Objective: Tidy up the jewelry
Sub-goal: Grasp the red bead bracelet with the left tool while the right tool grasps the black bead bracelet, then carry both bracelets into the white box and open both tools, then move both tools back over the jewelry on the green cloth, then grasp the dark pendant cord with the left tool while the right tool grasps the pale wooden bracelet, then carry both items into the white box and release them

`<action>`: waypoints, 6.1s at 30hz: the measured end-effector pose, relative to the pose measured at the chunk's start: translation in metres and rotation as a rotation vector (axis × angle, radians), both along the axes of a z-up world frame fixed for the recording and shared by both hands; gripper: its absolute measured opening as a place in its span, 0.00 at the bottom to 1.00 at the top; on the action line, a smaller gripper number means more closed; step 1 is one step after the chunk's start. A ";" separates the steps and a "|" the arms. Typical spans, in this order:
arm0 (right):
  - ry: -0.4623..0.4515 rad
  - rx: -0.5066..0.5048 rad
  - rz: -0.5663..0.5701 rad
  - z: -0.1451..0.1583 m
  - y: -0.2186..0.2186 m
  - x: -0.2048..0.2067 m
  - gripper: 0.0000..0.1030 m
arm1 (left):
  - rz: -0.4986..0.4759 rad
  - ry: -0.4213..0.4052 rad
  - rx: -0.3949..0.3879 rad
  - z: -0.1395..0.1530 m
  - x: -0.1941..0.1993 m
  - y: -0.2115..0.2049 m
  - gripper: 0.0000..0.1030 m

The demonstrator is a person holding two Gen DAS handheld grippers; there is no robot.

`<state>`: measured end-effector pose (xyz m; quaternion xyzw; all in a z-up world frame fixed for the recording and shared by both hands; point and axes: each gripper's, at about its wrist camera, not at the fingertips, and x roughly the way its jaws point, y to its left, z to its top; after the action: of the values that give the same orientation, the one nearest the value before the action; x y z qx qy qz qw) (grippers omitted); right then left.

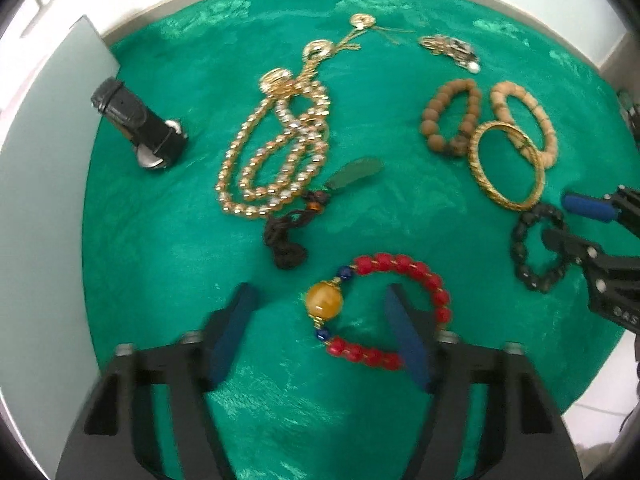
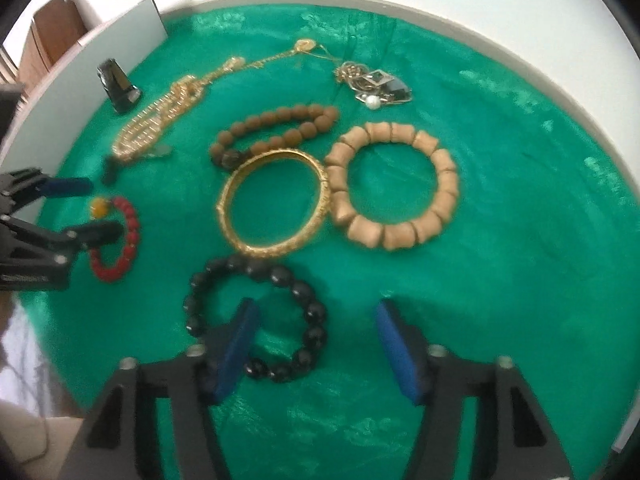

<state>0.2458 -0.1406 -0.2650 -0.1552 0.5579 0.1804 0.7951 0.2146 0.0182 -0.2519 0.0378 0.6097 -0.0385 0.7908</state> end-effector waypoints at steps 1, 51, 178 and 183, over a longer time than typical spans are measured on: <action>-0.006 0.002 0.001 0.000 0.002 -0.002 0.34 | -0.012 -0.003 0.006 0.002 -0.003 -0.005 0.17; 0.104 0.342 0.560 0.114 0.397 -0.079 0.13 | 0.605 -0.155 -0.075 0.102 -0.143 0.342 0.15; 0.090 0.517 -0.090 0.165 -0.021 0.016 0.14 | 0.264 -0.161 -0.262 0.153 -0.041 0.098 0.05; 0.091 0.552 0.051 0.191 0.030 0.002 0.14 | 0.365 -0.196 -0.221 0.175 -0.077 0.134 0.05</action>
<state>0.2481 -0.1104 -0.0739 0.0614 0.5188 0.3520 0.7766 0.1376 0.1518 -0.0773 -0.1561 0.5188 0.0426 0.8394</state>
